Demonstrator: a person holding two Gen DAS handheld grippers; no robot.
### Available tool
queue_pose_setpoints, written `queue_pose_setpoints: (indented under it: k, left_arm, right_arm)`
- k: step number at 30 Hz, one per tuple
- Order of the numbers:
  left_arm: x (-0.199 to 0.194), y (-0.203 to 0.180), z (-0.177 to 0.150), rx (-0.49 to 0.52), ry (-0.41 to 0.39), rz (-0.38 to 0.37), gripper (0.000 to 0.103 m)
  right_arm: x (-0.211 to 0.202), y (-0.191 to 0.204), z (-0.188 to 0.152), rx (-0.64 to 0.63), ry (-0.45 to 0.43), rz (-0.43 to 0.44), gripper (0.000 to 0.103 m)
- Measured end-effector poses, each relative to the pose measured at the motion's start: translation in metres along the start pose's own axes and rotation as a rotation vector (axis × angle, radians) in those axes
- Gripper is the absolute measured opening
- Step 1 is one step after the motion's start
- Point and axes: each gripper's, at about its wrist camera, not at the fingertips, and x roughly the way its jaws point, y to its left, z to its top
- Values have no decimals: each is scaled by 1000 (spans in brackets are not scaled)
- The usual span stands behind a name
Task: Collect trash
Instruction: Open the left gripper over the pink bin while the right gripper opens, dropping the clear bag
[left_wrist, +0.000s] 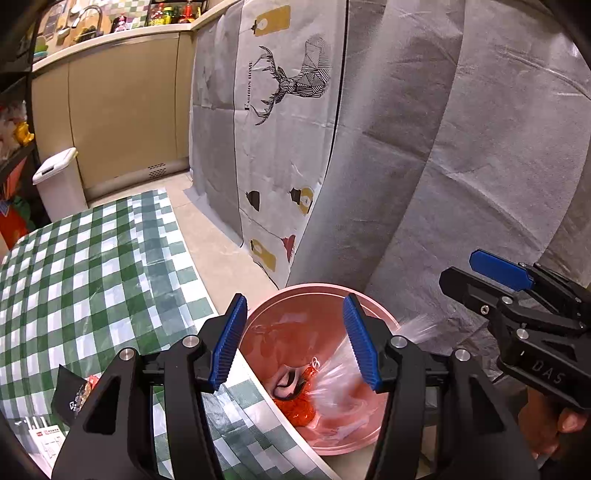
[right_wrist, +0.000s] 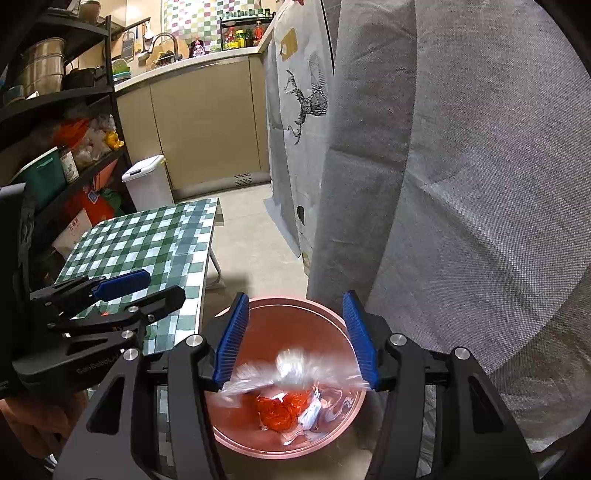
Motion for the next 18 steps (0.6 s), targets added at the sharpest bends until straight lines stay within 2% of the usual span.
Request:
queue_pose_setpoints:
  k: [10, 18]
  left_arm:
    - [-25, 5, 0, 3, -60, 7, 54]
    - [-71, 28, -7, 16, -117, 26, 49]
  right_arm:
    - [-12, 7, 3, -12, -65, 8, 54]
    - [-33, 33, -2, -66, -103, 46, 54]
